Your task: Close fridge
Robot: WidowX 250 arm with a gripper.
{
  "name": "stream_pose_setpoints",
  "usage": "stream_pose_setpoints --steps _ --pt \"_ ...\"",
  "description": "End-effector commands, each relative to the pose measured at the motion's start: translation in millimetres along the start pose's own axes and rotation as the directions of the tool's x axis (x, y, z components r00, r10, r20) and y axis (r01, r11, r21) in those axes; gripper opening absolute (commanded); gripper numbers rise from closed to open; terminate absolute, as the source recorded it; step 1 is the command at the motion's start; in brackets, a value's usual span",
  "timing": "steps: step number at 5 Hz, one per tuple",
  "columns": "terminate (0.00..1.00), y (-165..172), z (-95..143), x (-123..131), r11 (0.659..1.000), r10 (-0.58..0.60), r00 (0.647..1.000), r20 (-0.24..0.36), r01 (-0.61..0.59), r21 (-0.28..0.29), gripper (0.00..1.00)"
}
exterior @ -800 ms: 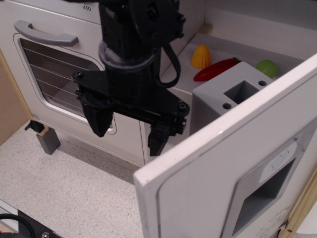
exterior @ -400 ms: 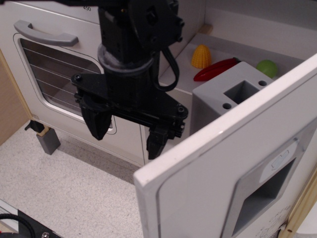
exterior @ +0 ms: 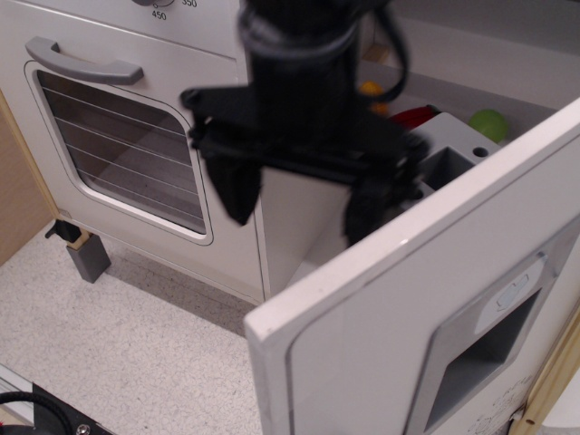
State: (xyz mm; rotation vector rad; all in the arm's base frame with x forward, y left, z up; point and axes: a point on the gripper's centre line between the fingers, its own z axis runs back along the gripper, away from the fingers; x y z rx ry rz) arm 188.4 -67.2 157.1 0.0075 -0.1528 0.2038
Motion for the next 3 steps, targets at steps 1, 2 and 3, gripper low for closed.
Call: stream_pose_setpoints --steps 1,2,3 --pt "0.0 -23.8 60.0 14.6 0.993 0.001 0.999 0.053 0.005 -0.117 1.0" --pt "0.0 -30.8 79.2 14.7 0.986 -0.001 0.998 0.059 0.011 -0.166 1.0" --pt "0.0 -39.0 93.9 14.7 0.976 -0.01 0.999 0.036 0.017 -0.217 1.0"
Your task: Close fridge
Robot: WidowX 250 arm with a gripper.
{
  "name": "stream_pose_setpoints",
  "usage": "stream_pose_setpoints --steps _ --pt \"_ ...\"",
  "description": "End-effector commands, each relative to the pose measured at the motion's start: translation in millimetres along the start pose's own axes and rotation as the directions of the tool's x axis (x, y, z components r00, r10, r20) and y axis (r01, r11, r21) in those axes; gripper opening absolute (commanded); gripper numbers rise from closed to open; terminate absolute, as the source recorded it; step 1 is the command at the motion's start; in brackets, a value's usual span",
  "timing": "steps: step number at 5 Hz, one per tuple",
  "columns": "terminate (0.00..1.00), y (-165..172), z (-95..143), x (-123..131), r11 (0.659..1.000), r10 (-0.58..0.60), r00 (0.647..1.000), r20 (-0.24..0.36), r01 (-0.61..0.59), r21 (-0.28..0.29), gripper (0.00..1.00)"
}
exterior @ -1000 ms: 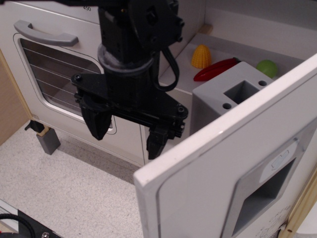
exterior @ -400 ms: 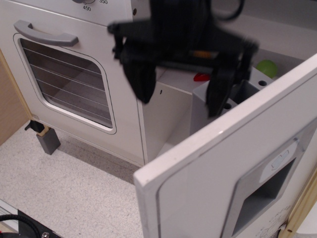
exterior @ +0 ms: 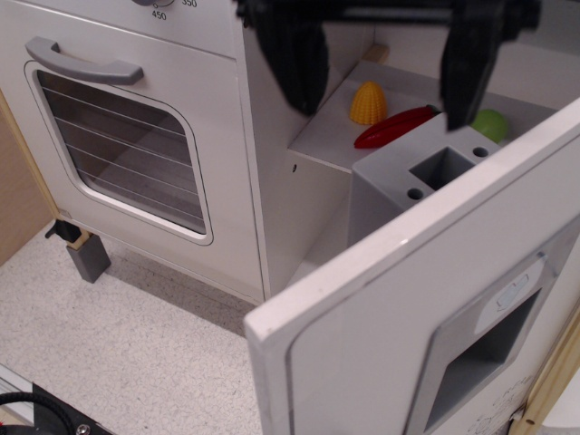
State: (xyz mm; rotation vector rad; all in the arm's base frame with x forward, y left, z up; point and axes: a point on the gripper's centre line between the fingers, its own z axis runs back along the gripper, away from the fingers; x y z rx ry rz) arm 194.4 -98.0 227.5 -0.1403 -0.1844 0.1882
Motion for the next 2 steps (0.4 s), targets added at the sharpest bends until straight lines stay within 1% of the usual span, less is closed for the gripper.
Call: stream_pose_setpoints --steps 1,2 --pt "0.0 -24.0 19.3 -0.4 0.994 -0.057 0.998 -0.023 0.055 -0.091 1.0" --pt "0.0 -39.0 6.6 -11.1 0.987 -0.152 0.988 -0.042 0.149 -0.062 1.0"
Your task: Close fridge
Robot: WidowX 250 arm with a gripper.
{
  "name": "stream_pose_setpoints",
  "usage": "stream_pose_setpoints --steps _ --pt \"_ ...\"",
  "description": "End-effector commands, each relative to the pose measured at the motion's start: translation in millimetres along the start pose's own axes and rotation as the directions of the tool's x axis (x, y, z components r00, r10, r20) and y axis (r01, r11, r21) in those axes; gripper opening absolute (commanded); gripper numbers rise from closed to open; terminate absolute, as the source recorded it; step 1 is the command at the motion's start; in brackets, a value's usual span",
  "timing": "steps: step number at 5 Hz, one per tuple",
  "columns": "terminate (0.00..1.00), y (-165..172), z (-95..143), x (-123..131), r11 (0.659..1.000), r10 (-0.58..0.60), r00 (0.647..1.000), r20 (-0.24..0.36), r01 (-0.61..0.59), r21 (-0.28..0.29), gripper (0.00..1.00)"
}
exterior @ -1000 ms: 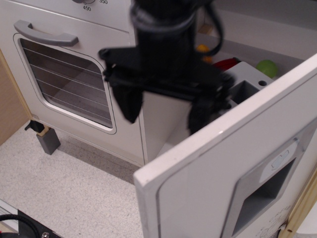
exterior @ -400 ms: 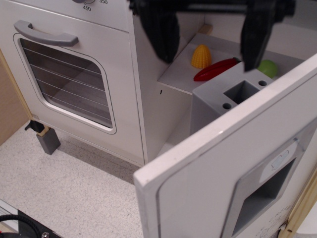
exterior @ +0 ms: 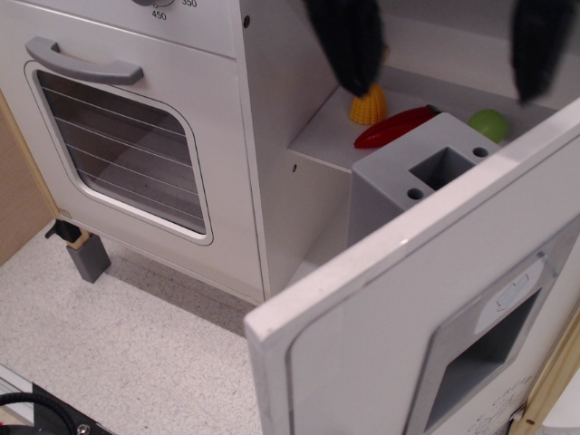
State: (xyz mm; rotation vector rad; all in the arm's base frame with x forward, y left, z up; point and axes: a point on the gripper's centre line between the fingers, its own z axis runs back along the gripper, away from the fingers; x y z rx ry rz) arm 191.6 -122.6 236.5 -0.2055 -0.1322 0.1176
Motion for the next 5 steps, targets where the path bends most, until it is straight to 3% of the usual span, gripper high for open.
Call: stream_pose_setpoints --steps 1,2,5 --pt "0.0 -20.0 -8.8 -12.6 0.984 -0.179 0.984 0.017 0.179 0.001 1.0" --pt "0.0 -19.7 -10.8 -12.6 0.978 -0.207 0.978 0.013 0.206 0.028 1.0" --pt "0.0 12.1 -9.0 18.6 0.971 -0.155 0.982 0.104 0.131 0.202 1.0"
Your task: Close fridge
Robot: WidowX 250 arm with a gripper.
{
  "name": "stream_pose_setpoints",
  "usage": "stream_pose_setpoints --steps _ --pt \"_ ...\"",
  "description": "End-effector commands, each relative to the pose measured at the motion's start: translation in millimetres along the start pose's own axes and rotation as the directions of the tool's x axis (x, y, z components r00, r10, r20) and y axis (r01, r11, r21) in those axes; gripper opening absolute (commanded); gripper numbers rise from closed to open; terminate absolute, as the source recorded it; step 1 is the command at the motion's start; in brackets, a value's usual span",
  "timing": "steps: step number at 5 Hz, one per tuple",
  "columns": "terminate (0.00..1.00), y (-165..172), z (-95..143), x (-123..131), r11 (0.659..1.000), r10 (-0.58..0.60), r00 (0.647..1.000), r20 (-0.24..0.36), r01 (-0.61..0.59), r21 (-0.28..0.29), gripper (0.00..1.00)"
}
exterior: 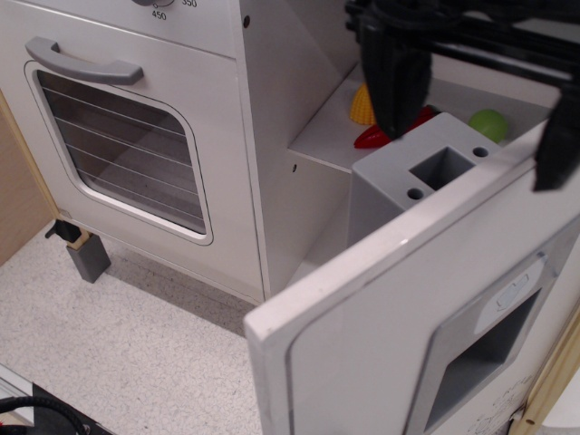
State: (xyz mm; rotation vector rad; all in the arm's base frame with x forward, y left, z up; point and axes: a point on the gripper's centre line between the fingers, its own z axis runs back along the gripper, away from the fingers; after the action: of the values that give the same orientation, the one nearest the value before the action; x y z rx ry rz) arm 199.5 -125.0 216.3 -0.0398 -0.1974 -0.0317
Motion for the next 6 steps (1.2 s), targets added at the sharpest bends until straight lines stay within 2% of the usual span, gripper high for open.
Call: stream_pose_setpoints --steps 1,2,3,4,5,6 --pt "0.0 23.9 8.5 18.1 0.995 0.043 0.995 0.086 -0.05 0.089 1.0" --pt "0.0 31.1 11.5 24.8 0.992 0.058 0.992 0.108 -0.069 0.101 1.0" --pt "0.0 45.9 21.8 42.7 0.99 0.082 0.989 0.125 -0.096 0.107 1.0" --pt "0.0 54.3 33.1 55.2 0.987 0.11 0.988 0.106 -0.121 0.104 1.0" --pt "0.0 49.9 38.7 44.1 0.991 0.092 0.991 0.1 -0.101 0.09 1.0" --pt "0.0 39.1 32.5 22.7 0.994 0.057 0.995 0.076 -0.064 0.092 1.0"
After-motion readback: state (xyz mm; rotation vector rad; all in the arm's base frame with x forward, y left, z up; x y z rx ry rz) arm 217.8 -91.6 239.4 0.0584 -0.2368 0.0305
